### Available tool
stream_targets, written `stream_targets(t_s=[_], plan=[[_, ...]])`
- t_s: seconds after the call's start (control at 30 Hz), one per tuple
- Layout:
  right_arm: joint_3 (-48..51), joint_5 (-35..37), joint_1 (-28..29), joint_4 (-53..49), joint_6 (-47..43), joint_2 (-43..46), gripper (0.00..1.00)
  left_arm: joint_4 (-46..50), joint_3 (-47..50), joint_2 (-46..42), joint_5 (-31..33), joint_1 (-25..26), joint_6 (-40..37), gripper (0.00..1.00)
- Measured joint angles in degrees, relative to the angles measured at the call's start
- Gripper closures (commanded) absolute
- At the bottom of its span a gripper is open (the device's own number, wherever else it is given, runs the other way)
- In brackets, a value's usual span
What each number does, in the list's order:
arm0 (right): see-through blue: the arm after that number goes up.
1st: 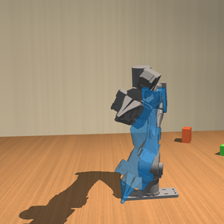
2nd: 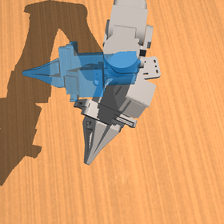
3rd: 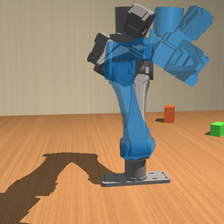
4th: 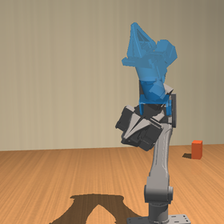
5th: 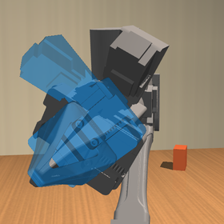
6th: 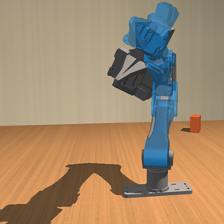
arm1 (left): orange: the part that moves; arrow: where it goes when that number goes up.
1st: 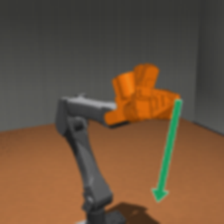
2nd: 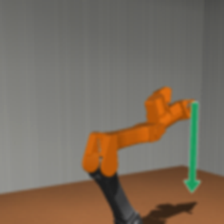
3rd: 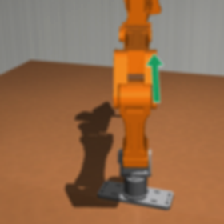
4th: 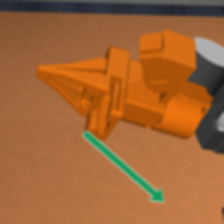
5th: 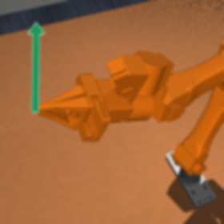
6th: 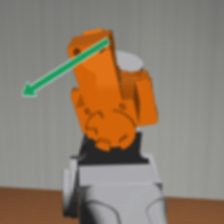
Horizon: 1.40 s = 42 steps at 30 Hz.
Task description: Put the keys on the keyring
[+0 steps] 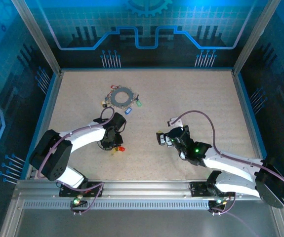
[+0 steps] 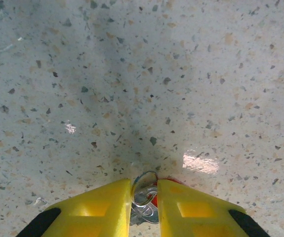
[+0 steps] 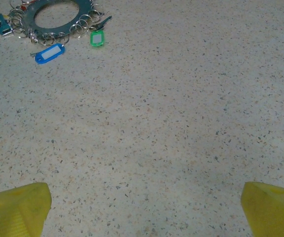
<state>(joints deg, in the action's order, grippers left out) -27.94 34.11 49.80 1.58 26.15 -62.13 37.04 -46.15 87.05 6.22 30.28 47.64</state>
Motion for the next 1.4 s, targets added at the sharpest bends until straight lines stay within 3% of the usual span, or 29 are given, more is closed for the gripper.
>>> stream_targets(t_s=[0.1,0.3,0.57,0.83,1.07,1.2,1.3,1.4], plan=[[0.4,0.0,-0.1,0.0,0.0,0.5,0.00,0.0,0.0,0.0,0.0,0.0,-0.1,0.83],[1.2,-0.1,-1.0,0.2,0.8,1.3,0.00,-0.1,-0.3,0.0,0.0,0.0,-1.1,1.00],[1.9,-0.9,-2.0,0.2,1.2,2.3,0.00,1.0,-1.2,0.2,0.0,0.0,-4.5,1.00],[0.9,-3.3,-2.3,0.3,0.8,0.5,0.05,9.1,-11.0,-2.7,0.1,0.0,-15.5,1.00],[-12.6,-10.5,-2.6,-1.9,0.5,-12.0,0.20,11.1,-14.1,-12.6,5.3,-2.5,-26.9,1.00],[-23.7,-15.3,-3.2,-2.9,1.3,-21.9,0.25,7.1,-7.8,-19.5,9.3,-8.7,-30.3,1.00],[-34.2,-17.9,-3.6,-5.0,0.9,-30.9,0.33,6.5,-4.5,-22.3,9.2,-14.8,-30.9,1.00],[-44.8,-21.4,-4.6,-7.2,0.5,-39.9,0.38,5.5,-4.4,-23.5,8.5,-17.1,-30.9,1.00]])
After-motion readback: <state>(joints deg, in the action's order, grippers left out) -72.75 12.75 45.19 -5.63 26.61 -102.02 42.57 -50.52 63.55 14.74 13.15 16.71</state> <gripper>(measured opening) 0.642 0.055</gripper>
